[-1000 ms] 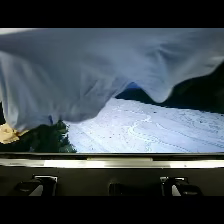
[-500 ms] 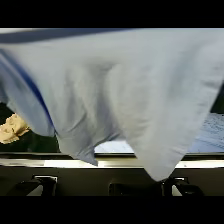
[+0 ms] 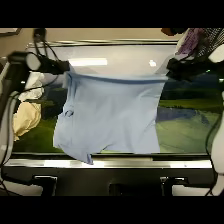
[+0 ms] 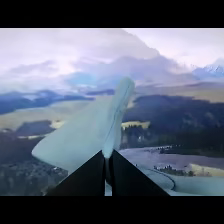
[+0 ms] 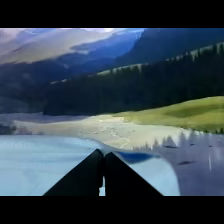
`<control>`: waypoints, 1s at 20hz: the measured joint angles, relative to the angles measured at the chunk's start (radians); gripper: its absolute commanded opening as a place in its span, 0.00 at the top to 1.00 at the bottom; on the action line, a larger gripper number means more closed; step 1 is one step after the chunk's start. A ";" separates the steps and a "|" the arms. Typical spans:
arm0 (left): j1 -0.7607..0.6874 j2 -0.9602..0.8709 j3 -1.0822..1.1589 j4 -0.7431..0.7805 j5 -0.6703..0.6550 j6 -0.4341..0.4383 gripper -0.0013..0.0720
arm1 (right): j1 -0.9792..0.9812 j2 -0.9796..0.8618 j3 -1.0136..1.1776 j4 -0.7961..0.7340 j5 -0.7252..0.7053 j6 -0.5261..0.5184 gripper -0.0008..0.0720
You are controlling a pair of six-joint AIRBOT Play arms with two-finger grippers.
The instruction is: Fold the clothes and pants, and hang the long-sleeved shirts on hangers.
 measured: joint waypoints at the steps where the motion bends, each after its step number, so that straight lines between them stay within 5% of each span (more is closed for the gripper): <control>1: -0.010 -0.048 0.000 -0.014 0.016 0.002 0.95 | 0.000 -0.060 -0.003 0.025 -0.040 0.000 0.93; 5: -0.027 -0.174 0.000 -0.103 0.039 0.005 0.95 | 0.000 -0.258 -0.009 0.160 -0.159 0.004 0.93; 6: -0.029 -0.190 0.000 -0.123 0.039 0.005 0.88 | 0.000 -0.291 -0.010 0.187 -0.169 0.003 0.93; 7: -0.029 -0.201 0.002 -0.138 0.038 0.005 0.74 | 0.000 -0.318 -0.010 0.209 -0.174 0.003 0.88; 8: -0.028 -0.208 0.005 -0.150 0.033 0.006 0.50 | 0.000 -0.335 -0.010 0.226 -0.172 0.003 0.69; 9: -0.021 -0.211 0.012 -0.162 0.011 0.006 0.37 | -0.002 -0.347 -0.010 0.240 -0.163 -0.002 0.50; 10: -0.012 -0.211 0.021 -0.175 -0.016 0.006 0.36 | -0.008 -0.350 -0.010 0.249 -0.138 -0.013 0.43; 20: 0.206 -0.010 -0.072 -0.205 -0.430 0.052 0.36 | -0.277 -0.087 -0.222 0.255 0.307 -0.320 0.42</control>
